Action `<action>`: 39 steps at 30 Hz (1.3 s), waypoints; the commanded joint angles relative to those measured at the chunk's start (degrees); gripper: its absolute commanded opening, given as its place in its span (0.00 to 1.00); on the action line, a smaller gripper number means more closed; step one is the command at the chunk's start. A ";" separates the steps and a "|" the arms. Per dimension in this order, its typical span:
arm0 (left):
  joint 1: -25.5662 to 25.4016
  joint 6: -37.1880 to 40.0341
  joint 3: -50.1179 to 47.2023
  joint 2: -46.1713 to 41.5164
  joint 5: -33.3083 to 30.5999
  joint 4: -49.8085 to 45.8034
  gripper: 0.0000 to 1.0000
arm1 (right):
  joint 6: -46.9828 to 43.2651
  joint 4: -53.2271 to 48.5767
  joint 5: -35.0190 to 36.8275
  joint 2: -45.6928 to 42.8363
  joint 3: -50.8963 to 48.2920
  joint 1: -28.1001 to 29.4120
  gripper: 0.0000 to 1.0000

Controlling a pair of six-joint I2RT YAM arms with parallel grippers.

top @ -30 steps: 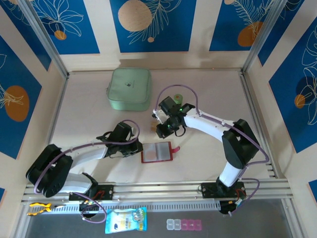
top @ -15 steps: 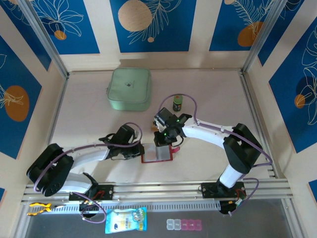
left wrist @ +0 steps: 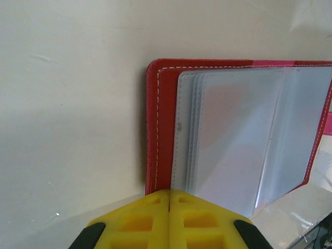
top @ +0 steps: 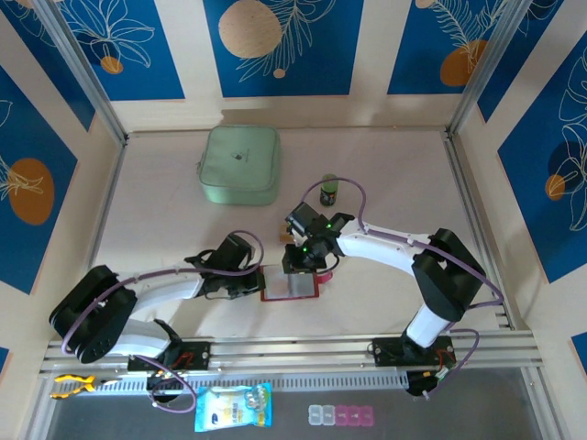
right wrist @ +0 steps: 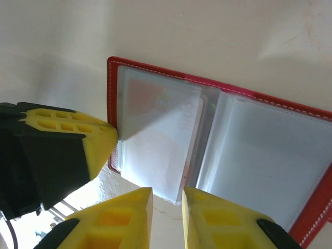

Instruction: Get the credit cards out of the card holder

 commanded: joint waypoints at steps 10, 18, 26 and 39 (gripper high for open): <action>-0.51 0.79 0.70 -2.90 -2.38 -2.78 0.06 | 4.83 6.36 -5.75 2.37 -1.55 0.25 0.29; -0.52 1.03 0.37 -0.05 -1.63 -2.82 0.06 | 4.41 5.09 -5.59 2.79 -1.30 0.19 0.31; -0.53 0.86 0.05 0.95 -0.61 -1.89 0.06 | 6.58 5.09 -7.94 4.76 -1.38 -0.15 0.30; -0.57 0.82 -0.81 0.14 -0.24 -2.43 0.06 | 7.48 7.49 -9.45 7.63 -1.20 -0.02 0.30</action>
